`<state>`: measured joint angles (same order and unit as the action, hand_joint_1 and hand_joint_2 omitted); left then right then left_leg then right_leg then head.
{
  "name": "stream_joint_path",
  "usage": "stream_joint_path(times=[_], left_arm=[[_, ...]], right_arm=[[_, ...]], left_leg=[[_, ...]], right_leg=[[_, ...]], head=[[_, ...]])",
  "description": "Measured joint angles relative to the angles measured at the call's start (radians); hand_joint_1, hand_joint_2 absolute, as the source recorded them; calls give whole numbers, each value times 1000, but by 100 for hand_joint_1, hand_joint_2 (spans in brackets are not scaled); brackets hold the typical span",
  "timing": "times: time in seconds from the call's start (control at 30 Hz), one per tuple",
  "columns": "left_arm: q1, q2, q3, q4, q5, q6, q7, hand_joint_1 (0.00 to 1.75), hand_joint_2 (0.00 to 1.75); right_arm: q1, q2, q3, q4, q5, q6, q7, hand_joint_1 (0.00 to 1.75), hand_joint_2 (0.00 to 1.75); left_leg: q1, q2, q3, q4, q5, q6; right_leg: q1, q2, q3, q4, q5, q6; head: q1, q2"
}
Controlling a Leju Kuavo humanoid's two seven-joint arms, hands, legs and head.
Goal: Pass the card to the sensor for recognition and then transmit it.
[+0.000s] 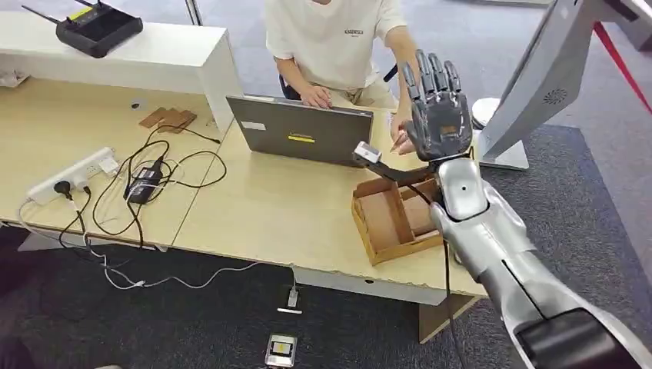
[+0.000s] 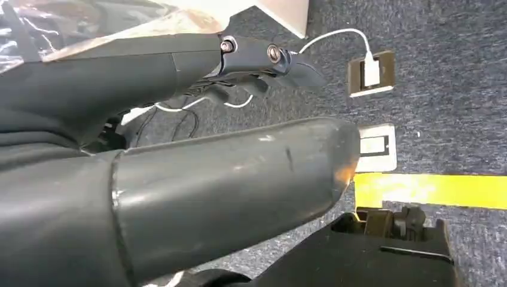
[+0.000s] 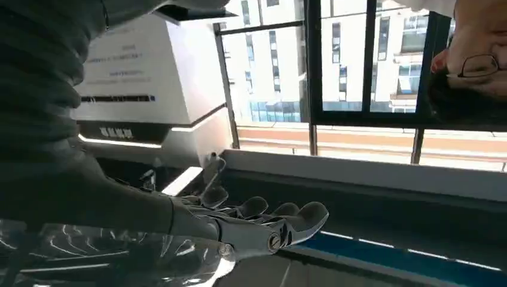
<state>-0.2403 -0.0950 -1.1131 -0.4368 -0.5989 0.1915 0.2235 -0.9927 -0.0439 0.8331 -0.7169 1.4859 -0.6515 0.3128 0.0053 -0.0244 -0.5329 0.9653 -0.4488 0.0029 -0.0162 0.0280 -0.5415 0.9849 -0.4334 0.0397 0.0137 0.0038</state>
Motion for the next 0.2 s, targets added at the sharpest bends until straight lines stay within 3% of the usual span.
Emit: stream_joint_path(times=[0.2], left_arm=[[16, 6, 7, 0, 34, 36, 9, 0, 0]], right_arm=[[3, -69, -3, -95, 53, 18, 16, 0, 175]], left_leg=[[0, 0, 0, 1, 0, 0]], right_leg=[[0, 0, 0, 0, 0, 0]], head=[[0, 0]])
